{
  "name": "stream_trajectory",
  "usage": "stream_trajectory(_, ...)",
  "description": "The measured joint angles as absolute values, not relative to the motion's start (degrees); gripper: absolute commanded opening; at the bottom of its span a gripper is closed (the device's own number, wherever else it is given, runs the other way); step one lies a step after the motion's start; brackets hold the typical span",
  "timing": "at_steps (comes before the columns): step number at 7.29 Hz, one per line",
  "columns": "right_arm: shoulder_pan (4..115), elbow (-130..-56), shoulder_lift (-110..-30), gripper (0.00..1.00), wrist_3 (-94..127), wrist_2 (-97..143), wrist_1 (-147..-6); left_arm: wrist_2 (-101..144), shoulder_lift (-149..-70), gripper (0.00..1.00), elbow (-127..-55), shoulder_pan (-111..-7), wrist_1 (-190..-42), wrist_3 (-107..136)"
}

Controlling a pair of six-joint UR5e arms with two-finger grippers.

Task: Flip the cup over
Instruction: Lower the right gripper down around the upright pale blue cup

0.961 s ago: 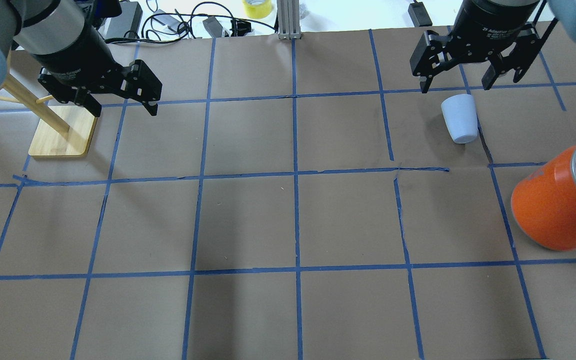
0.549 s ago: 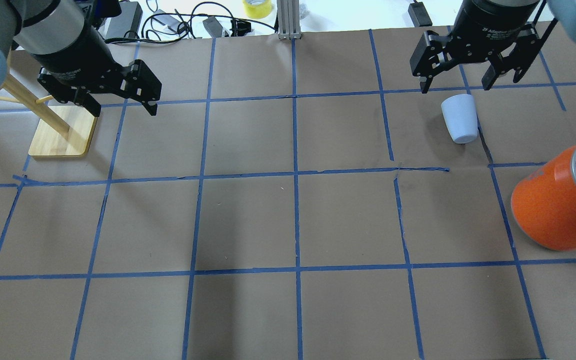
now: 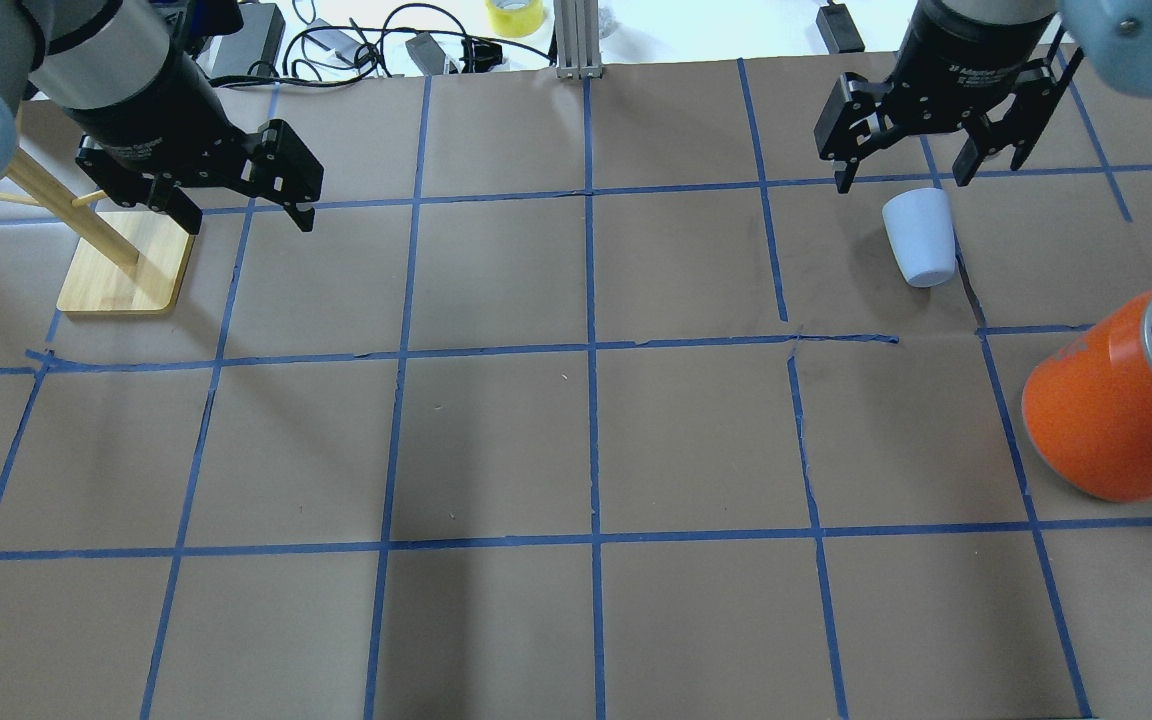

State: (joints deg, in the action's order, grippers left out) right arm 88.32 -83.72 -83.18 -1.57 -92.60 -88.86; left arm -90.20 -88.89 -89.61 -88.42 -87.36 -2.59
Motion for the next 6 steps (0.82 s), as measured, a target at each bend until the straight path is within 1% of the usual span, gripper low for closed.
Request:
stream_trajectory(2,85.2,-84.4,-77.7,1.00,-6.2,-93.4,-93.4,-90.3,-88.9,1.00,-89.6,-88.4,-87.4,-2.5)
stream_trajectory(3,83.6,-85.4,-74.0,1.00,-7.0,-94.2,-97.7,-90.3,-88.9,1.00,-89.7,-88.4,-87.4,-2.5)
stream_trajectory(4,82.0,-87.0,-70.3,1.00,-7.7,-95.2,-102.4,-90.3,-89.0,1.00,-89.8,-88.4,-87.4,-2.5)
stream_trajectory(6,79.7,-91.1,-66.8,1.00,-12.5,-95.9,-110.7,-90.4,-89.0,1.00,-90.1,-88.5,-87.4,-2.5)
